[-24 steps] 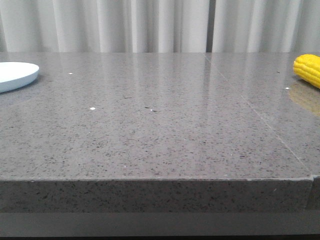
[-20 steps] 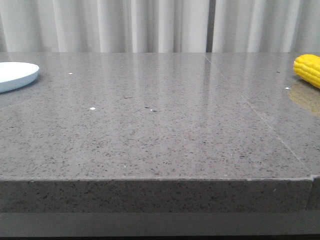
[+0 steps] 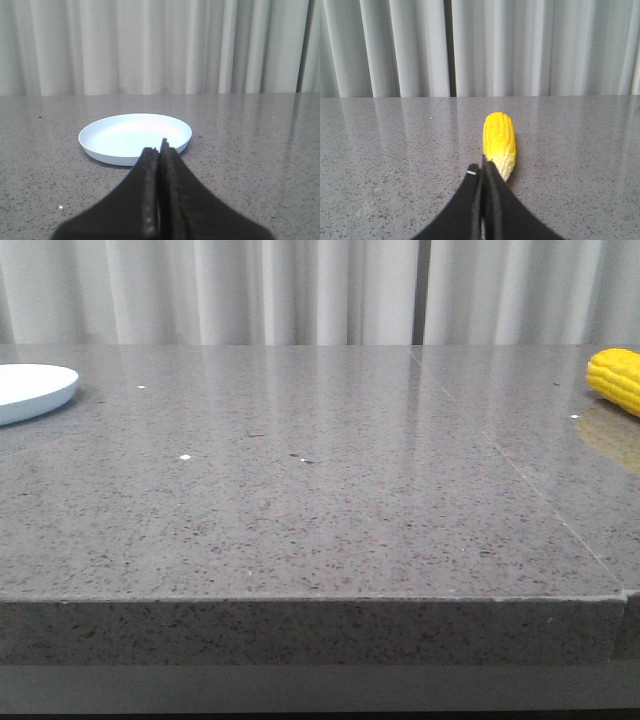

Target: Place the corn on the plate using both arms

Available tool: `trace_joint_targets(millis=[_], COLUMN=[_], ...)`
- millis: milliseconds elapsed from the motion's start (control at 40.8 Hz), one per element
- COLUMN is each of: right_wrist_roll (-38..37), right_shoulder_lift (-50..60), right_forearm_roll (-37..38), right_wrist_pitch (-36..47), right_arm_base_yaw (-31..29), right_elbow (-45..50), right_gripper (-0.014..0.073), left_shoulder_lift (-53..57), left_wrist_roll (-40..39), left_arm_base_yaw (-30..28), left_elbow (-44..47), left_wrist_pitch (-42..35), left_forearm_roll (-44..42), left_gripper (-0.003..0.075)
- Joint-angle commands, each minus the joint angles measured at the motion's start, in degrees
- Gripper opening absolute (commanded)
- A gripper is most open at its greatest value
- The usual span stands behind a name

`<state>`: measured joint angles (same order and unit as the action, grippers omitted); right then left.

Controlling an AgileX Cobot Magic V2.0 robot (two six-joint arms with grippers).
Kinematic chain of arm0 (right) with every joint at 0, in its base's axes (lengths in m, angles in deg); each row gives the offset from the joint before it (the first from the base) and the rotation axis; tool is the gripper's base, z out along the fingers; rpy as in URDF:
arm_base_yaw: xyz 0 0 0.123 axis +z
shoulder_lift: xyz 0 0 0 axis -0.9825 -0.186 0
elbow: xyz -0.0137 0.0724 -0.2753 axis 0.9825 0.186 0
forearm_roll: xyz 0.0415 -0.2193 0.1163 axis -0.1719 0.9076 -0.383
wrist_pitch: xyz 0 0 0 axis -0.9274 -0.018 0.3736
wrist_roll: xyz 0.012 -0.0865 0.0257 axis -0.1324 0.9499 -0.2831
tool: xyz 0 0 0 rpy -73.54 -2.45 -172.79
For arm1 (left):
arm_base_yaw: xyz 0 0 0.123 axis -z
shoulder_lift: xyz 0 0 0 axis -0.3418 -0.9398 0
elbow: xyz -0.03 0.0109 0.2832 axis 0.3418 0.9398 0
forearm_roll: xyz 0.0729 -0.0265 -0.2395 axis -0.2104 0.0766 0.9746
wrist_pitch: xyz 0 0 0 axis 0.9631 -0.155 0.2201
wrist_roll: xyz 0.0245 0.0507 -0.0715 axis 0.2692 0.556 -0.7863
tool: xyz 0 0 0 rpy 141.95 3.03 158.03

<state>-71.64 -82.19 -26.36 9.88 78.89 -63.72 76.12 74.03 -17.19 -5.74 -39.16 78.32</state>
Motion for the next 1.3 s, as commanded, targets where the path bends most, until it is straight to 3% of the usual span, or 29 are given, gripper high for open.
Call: trace_joint_targets(millis=[0,172,343,564,785,1276], right_wrist_roll=[0.14,0.14,0.14,0.14,0.14,0.14], right_shoulder_lift=[0.97,0.97,0.97,-4.86,-16.89,-27.12], right_forearm_roll=[0.77,0.77,0.77,0.77,0.77,0.77], right_wrist_pitch=[5.14,7.88,-0.49,-16.12,-31.41,-35.12], right_arm_base_yaw=[-0.03,-0.03,-0.03,-0.03,-0.03,-0.03], right_elbow=[-1.27,-2.11,-11.08,-29.82,-41.42,-40.00], right_gripper=[-0.0085,-0.0085,-0.0085,-0.0085,-0.0085,-0.0085], left_shoulder_lift=[0.89,0.89,0.68,-5.16,-17.00,-26.20], left_wrist_roll=[0.00,0.00,0.00,0.00,0.00,0.00], left_arm_base_yaw=[0.31,0.31,0.31,0.31,0.31,0.31], left_elbow=[1.28,0.51,-7.72,-28.46,-44.15,-40.89], left_wrist_pitch=[-6.08,-10.55,-9.58,6.56,22.08,26.45], left_forearm_roll=[0.15,0.15,0.15,0.15,0.15,0.15], left_gripper=[-0.0020,-0.0020,-0.0020,-0.0020,-0.0020,-0.0020])
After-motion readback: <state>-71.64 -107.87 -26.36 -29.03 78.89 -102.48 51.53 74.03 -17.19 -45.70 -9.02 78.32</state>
